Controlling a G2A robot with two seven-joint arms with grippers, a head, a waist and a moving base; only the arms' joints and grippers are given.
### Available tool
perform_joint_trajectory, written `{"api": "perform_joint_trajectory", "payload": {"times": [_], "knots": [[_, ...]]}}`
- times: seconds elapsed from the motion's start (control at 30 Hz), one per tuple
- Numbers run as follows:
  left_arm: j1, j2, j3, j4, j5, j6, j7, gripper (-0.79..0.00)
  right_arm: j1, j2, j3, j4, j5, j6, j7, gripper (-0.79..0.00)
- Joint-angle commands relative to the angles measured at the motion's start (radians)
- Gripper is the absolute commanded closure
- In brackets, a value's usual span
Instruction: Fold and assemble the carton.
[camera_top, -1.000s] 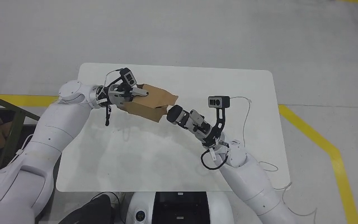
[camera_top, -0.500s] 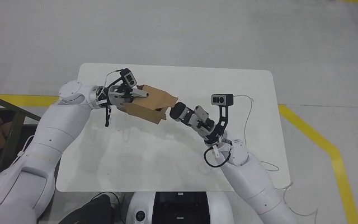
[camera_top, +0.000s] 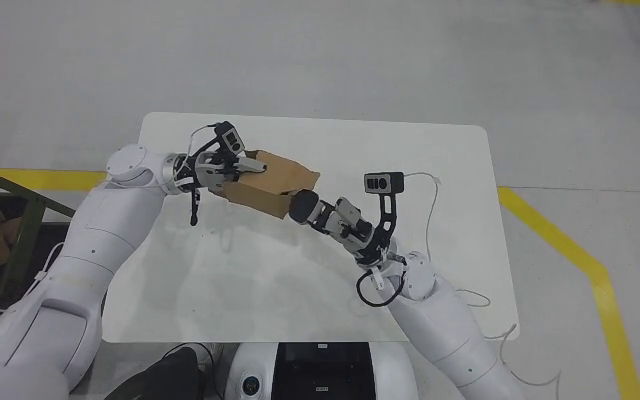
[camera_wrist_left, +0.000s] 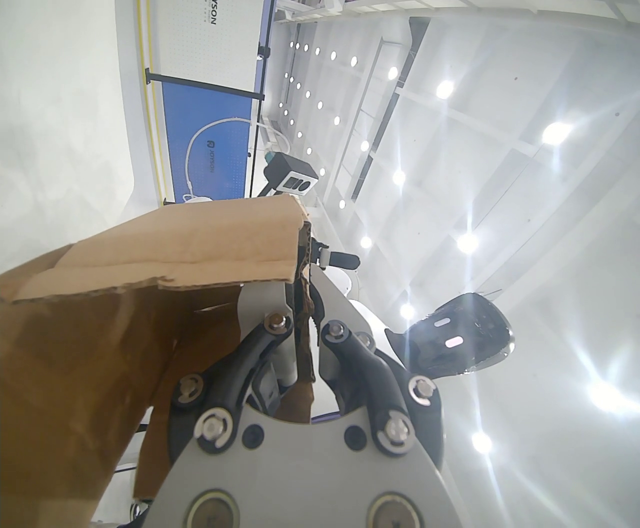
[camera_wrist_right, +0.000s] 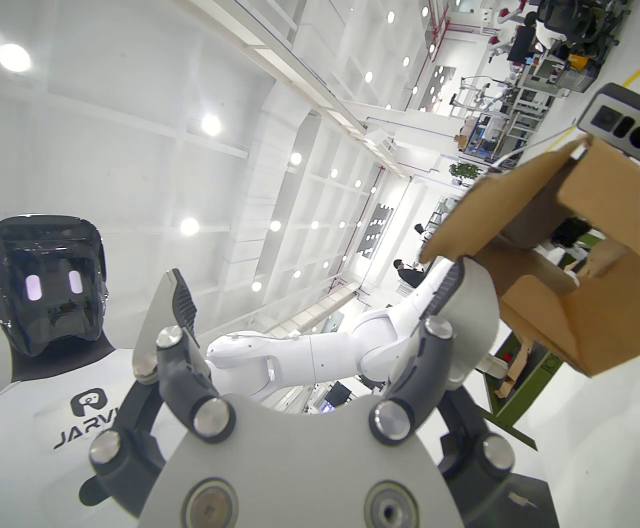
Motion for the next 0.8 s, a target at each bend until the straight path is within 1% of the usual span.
{"api": "perform_joint_trajectory", "payload": {"times": [0.0,0.3,0.77], "knots": [[0.001,-0.001,-0.007,0.000,-0.002,0.006,-0.004,0.000,0.000,0.000,0.004,0.005,-0.017,0.001,-0.010,-0.785],[0.017,-0.004,-0.032,-0.016,0.002,0.029,-0.016,0.000,-0.009,0.001,0.026,-0.002,-0.056,0.008,-0.038,-0.785],[0.043,-0.003,-0.060,-0.059,0.024,0.039,-0.016,0.000,0.003,-0.006,0.025,0.011,-0.010,-0.002,-0.036,-0.785]]}}
